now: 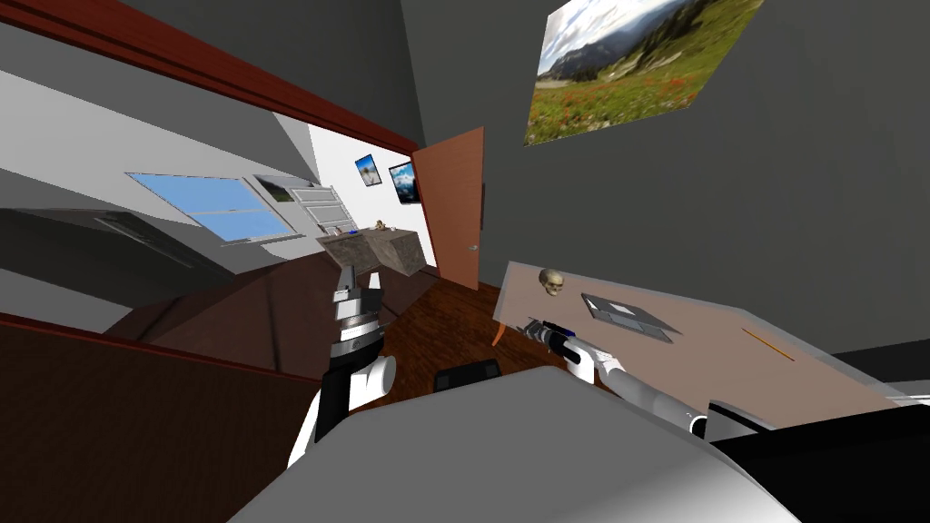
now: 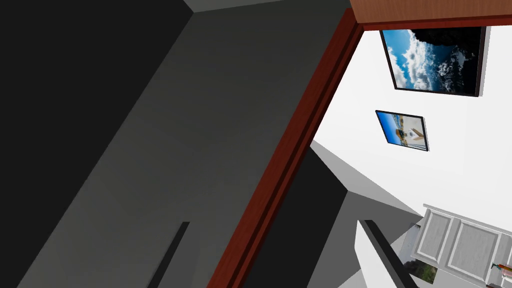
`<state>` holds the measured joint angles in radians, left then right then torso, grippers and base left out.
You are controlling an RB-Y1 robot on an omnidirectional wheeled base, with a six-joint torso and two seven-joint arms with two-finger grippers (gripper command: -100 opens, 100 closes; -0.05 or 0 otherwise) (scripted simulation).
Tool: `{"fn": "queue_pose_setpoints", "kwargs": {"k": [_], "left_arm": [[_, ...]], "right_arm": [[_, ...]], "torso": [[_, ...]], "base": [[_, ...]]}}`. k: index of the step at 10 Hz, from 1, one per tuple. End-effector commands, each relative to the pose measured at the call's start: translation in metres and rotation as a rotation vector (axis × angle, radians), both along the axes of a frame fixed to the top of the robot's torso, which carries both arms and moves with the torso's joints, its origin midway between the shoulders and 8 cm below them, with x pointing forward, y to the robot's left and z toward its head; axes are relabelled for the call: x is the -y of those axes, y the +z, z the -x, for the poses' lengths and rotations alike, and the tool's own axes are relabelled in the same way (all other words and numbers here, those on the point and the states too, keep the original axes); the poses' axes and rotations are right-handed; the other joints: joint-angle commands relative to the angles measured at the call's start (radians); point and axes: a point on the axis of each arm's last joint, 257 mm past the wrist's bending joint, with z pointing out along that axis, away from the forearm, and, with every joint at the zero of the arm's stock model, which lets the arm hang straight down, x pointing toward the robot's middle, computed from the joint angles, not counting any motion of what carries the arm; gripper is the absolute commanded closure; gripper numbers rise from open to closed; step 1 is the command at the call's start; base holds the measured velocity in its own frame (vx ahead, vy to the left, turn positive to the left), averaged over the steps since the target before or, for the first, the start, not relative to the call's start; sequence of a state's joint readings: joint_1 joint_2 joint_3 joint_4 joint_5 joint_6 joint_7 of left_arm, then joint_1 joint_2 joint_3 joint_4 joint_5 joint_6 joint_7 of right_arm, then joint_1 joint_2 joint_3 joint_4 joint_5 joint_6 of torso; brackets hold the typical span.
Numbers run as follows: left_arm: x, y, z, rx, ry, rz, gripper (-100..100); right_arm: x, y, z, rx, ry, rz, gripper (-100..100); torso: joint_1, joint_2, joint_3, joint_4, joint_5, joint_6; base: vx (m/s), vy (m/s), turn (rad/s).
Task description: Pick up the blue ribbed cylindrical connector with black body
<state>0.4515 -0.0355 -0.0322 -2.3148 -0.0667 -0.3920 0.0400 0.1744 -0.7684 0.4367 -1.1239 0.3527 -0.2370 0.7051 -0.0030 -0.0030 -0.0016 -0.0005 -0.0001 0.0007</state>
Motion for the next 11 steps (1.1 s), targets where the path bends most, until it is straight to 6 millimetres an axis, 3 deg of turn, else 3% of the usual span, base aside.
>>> {"fn": "queue_pose_setpoints", "kwargs": {"k": [1, 3, 8, 9, 10, 11], "left_arm": [[0.000, 0.000, 0.000, 0.000, 0.000, 0.000, 0], [0.000, 0.000, 0.000, 0.000, 0.000, 0.000, 0], [0.000, 0.000, 0.000, 0.000, 0.000, 0.000, 0], [0.000, 0.000, 0.000, 0.000, 0.000, 0.000, 0], [0.000, 0.000, 0.000, 0.000, 0.000, 0.000, 0], [0.000, 0.000, 0.000, 0.000, 0.000, 0.000, 0]], "right_arm": [[0.011, -0.012, 0.006, -0.030, -0.001, 0.044, -100], [0.018, -0.016, 0.010, -0.042, -0.011, 0.052, -100], [0.080, -0.052, 0.064, -0.189, -0.006, 0.231, -100], [0.084, -0.053, 0.067, -0.196, -0.012, 0.236, -100], [0.104, -0.062, 0.087, -0.244, -0.011, 0.288, -100], [0.104, -0.062, 0.087, -0.244, -0.011, 0.288, -100]], "torso": [[0.000, 0.000, 0.000, 0.000, 0.000, 0.000], [0.002, 0.002, 0.001, 0.000, 0.000, 0.000], [0.001, 0.001, 0.001, 0.000, 0.000, 0.000], [0.001, 0.000, 0.000, 0.000, 0.000, 0.000], [0.001, 0.001, 0.000, 0.000, 0.000, 0.000], [0.001, 0.001, 0.000, 0.000, 0.000, 0.000]], "base": [[0.052, -0.034, 0.061], [0.008, 0.000, -0.012], [0.033, -0.026, 0.099], [0.040, -0.038, 0.057], [0.041, -0.036, 0.104], [0.033, -0.032, 0.063]]}}
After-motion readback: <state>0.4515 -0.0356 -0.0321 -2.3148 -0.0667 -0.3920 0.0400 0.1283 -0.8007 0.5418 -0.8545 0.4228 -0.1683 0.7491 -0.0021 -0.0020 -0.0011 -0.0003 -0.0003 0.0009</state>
